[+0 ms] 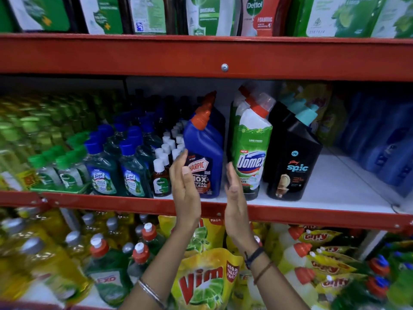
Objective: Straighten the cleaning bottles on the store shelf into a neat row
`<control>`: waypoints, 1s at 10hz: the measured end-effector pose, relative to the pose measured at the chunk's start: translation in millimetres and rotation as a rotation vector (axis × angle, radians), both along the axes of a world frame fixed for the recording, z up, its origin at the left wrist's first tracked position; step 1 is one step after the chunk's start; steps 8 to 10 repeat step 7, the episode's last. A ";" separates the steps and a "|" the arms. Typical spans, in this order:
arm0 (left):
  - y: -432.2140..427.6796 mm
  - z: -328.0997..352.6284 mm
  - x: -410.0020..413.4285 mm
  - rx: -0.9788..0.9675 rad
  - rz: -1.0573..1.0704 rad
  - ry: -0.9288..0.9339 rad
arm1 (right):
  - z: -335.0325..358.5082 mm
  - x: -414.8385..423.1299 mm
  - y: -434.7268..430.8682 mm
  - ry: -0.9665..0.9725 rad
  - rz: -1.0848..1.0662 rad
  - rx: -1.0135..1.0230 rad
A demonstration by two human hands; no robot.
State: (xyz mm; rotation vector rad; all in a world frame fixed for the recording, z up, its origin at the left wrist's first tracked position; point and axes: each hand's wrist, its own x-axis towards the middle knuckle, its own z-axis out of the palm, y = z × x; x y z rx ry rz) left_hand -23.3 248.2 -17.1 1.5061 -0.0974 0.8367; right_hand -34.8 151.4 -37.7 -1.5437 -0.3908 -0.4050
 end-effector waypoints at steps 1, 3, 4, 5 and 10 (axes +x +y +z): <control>11.7 -2.1 7.1 0.090 -0.044 0.070 | 5.3 7.8 11.9 0.093 0.005 0.048; 18.0 0.3 4.9 0.126 -0.094 0.097 | 7.2 17.0 16.6 0.152 -0.001 0.103; 18.3 0.2 3.4 0.127 -0.099 0.104 | 6.4 19.0 17.1 0.156 -0.006 0.124; 19.0 -0.2 3.2 0.141 -0.093 0.111 | 6.8 19.9 19.1 0.161 -0.022 0.113; 12.7 3.4 -5.9 0.169 -0.042 0.030 | 10.0 12.9 2.4 0.138 -0.010 0.200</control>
